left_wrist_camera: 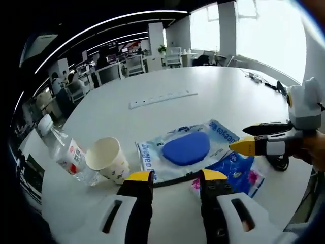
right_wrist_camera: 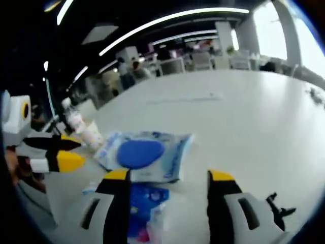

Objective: Arrange the tabletop items into an orderly group along one side of the table until the central work area is clear of visible clutter.

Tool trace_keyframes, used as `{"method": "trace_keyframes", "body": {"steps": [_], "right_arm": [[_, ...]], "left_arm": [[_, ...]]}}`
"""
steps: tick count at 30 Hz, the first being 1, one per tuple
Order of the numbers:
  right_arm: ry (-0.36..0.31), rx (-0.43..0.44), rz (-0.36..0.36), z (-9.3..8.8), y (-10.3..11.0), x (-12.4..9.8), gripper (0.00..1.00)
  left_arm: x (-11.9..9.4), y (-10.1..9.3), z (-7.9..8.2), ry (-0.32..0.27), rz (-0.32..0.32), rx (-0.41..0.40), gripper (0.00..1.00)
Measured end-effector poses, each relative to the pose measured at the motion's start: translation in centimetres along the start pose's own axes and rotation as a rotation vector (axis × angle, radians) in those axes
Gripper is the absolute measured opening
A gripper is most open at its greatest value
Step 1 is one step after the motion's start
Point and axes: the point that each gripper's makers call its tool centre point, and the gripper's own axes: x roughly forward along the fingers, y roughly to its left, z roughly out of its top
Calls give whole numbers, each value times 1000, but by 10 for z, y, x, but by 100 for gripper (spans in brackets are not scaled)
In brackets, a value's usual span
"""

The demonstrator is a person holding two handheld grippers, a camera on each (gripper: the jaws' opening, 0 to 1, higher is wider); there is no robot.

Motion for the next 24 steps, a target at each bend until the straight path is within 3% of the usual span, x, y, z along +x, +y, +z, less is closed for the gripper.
{"method": "trace_keyframes", "body": {"steps": [6, 10, 14, 18, 21, 24], "right_arm": [[-19, 34, -20, -7, 0, -22, 58], [-14, 30, -24, -12, 1, -30, 60], [-27, 21, -28, -12, 2, -36, 61], [-43, -13, -20, -9, 8, -41, 67], [-70, -34, -2, -6, 13, -50, 73], [-91, -31, 17, -4, 16, -60, 81]], "left_arm": [[-10, -6, -17, 16, -12, -29, 39], [-15, -5, -20, 6, -10, -96, 54], [-18, -6, -20, 6, -15, -79, 57], [-19, -10, -23, 13, -39, -119, 79], [-27, -11, -22, -14, -59, -128, 95], [-40, -12, -26, -23, -133, -161, 99]]}}
